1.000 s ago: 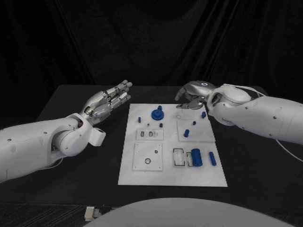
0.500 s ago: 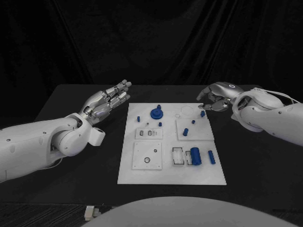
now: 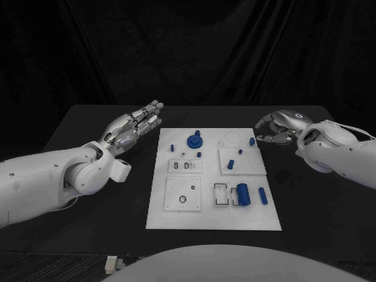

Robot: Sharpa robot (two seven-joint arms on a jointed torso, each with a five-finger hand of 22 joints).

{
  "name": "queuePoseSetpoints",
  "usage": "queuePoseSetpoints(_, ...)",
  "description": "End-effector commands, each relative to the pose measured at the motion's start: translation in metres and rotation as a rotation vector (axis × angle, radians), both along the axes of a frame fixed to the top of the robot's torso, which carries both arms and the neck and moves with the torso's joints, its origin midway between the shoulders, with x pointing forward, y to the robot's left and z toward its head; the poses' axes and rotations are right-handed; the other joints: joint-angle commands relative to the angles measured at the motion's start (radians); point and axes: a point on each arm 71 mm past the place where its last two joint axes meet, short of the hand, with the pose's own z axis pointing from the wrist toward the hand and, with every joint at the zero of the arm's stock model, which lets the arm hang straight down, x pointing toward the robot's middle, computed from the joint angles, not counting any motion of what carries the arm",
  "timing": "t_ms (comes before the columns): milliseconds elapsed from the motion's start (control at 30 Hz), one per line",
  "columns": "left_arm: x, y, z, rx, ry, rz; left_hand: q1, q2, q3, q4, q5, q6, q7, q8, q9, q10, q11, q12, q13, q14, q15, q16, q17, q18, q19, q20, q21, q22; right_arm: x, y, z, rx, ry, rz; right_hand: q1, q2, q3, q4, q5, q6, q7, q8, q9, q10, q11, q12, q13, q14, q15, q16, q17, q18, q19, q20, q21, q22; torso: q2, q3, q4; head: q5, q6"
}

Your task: Assemble the parts on the task board

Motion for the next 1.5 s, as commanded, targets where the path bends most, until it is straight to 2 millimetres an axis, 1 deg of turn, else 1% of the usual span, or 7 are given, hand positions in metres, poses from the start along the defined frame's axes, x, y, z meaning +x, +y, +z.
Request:
queuePoseSetpoints(33,-0.001,-0.001,0.001,-0.014,-0.008,-0.006,0.012,-0.002,0.008,0.001,0.004,0.000,0.006,0.003,0.001,-0.002,0.006,-0.003,-0.001,0.000,0.007,-0.004,-0.001,0.009,-0.001,0.005,0.003,0.001,0.002,-0.002,-0.002,0.003,-0.021,-0.020,0.006,-0.002,0.000,0.008,-0.009,-0.015,0.000,0.004,0.000,0.104,-0.004,0.004,0.263,0.103,-0.006,0.003,0.263,-0.004,0.077,-0.006,0.003,0.248,0.000,-0.0002,0.0010,-0.001,0.000)
queuePoseSetpoints(167,-0.001,-0.001,0.001,-0.014,-0.008,-0.007,0.012,-0.002,0.008,0.001,0.004,0.000,0.006,0.003,0.001,-0.002,0.006,-0.003,-0.001,0.000,0.007,-0.004,-0.001,0.009,-0.001,0.005,0.003,0.001,0.004,-0.003,-0.006,-0.007,-0.006,-0.029,0.007,-0.002,-0.001,0.008,-0.014,-0.025,0.002,0.003,-0.001,0.104,-0.003,0.004,0.263,0.103,-0.006,0.003,0.263,-0.004,0.077,-0.005,0.003,0.249,0.000,-0.0005,0.0008,-0.002,0.000)
queuePoseSetpoints(433,-0.001,-0.001,0.000,-0.013,-0.007,-0.006,0.012,-0.002,0.008,0.001,0.004,0.000,0.006,0.003,0.001,-0.002,0.006,-0.003,-0.001,0.000,0.007,-0.004,-0.001,0.009,-0.001,0.005,0.003,0.001,0.006,-0.005,-0.015,-0.025,0.019,-0.040,0.008,-0.002,-0.001,0.008,-0.017,-0.031,0.003,0.002,-0.002,0.104,-0.002,0.004,0.263,0.103,-0.005,0.003,0.263,-0.003,0.075,-0.005,0.001,0.248,0.000,-0.0003,0.0012,0.005,-0.002)
queuePoseSetpoints(833,-0.001,0.000,0.000,-0.013,-0.006,-0.005,0.012,-0.002,0.008,0.001,0.004,0.000,0.006,0.003,0.001,-0.002,0.006,-0.003,-0.001,0.000,0.007,-0.004,-0.001,0.009,-0.001,0.005,0.003,0.001,0.005,-0.001,-0.024,-0.032,0.051,-0.021,0.007,-0.009,-0.011,0.010,-0.062,-0.044,0.004,0.009,-0.005,0.104,-0.001,0.004,0.263,0.103,-0.003,0.003,0.263,-0.003,0.074,-0.002,-0.001,0.247,0.000,-0.0004,0.0011,0.004,-0.002)
queuePoseSetpoints(1033,-0.001,0.000,0.000,-0.012,-0.005,-0.005,0.012,-0.002,0.008,0.001,0.004,0.000,0.006,0.003,0.001,-0.002,0.006,-0.003,-0.001,0.000,0.007,-0.004,-0.001,0.009,-0.001,0.005,0.003,0.001,0.004,0.001,-0.027,-0.036,0.073,-0.007,0.009,-0.011,-0.012,0.009,-0.069,-0.046,0.003,0.010,-0.006,0.104,-0.001,0.004,0.263,0.103,-0.003,0.003,0.263,-0.002,0.073,-0.002,-0.003,0.246,0.000,-0.0004,0.0008,0.005,-0.002)
queuePoseSetpoints(1267,-0.002,-0.001,0.000,-0.012,-0.003,-0.007,0.013,-0.002,0.009,0.000,0.005,0.000,0.007,0.003,0.001,-0.002,0.008,-0.003,-0.001,0.000,0.008,-0.004,-0.001,0.009,-0.001,0.007,0.004,0.002,0.003,0.005,-0.031,-0.035,0.087,0.004,0.013,-0.010,-0.010,0.008,-0.071,-0.047,0.004,0.012,-0.006,0.104,-0.001,0.004,0.263,0.103,-0.003,0.003,0.263,-0.002,0.072,-0.002,-0.005,0.245,0.000,-0.0005,0.0007,0.003,-0.002)
queuePoseSetpoints(1500,-0.002,-0.001,0.000,-0.013,-0.002,-0.009,0.013,-0.002,0.009,0.000,0.005,0.000,0.007,0.003,0.001,-0.002,0.008,-0.003,-0.001,0.000,0.008,-0.004,-0.001,0.009,-0.001,0.007,0.004,0.002,0.003,0.009,-0.034,-0.033,0.089,0.014,0.023,-0.005,-0.006,0.008,-0.052,-0.045,0.004,0.019,-0.006,0.104,0.000,0.004,0.263,0.103,-0.002,0.003,0.263,-0.001,0.069,-0.002,-0.009,0.244,0.000,-0.0005,0.0008,0.006,-0.002)
